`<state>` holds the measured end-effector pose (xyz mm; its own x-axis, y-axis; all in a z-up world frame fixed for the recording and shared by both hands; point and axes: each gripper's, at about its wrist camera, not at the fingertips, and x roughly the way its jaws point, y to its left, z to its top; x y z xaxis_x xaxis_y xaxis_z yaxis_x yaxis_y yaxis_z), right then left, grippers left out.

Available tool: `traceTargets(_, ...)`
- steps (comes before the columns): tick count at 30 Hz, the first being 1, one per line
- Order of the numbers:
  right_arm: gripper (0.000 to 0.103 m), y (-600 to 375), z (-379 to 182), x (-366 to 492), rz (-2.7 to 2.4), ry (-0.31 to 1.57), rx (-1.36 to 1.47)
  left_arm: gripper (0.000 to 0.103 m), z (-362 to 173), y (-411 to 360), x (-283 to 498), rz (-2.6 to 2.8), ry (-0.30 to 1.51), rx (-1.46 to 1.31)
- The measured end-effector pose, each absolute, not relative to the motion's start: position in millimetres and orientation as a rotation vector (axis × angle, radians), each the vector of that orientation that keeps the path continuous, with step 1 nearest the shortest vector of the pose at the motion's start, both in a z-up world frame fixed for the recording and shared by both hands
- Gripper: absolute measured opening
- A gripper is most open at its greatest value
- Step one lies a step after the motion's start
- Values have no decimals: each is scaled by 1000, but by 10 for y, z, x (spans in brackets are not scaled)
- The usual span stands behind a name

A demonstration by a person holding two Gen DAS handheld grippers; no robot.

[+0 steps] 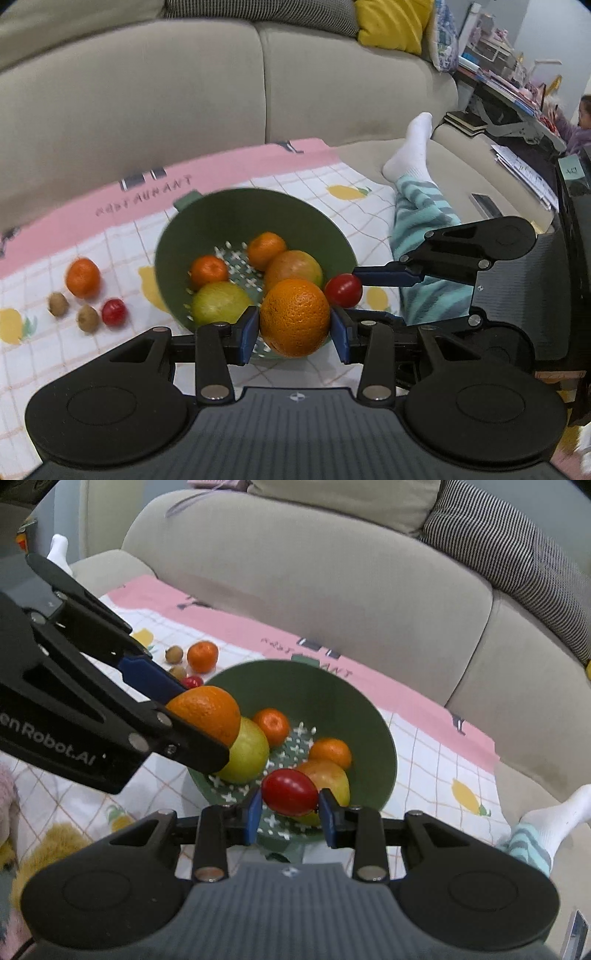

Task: Organize fruits
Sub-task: 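Carry the mandarin and tomato over the green colander and lower them, then open both grippers to release the mandarin and tomato into the colander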

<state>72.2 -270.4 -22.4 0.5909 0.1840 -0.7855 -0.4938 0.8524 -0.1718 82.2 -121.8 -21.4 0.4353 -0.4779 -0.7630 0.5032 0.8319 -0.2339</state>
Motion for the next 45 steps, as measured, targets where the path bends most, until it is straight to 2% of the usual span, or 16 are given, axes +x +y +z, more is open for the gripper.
traceTargets(12,30,-2890,-387,1047,418,1048,-270,46,-445,-1293,1094,-591,1119,-69)
traceTargets(32,30,-2751,-546,1373,550,1192,-366,46,-740,-1331,1346,-568,1268,-139)
traceTargets(35,30,-2735,-576,1398,554,1203,-391,41,-807,-1322,1367,-559,1292,-148)
traceTargets(45,31,-2726,-644,1462,568,1237,-395,40,-838,-1288,1385,-548,1305,-165)
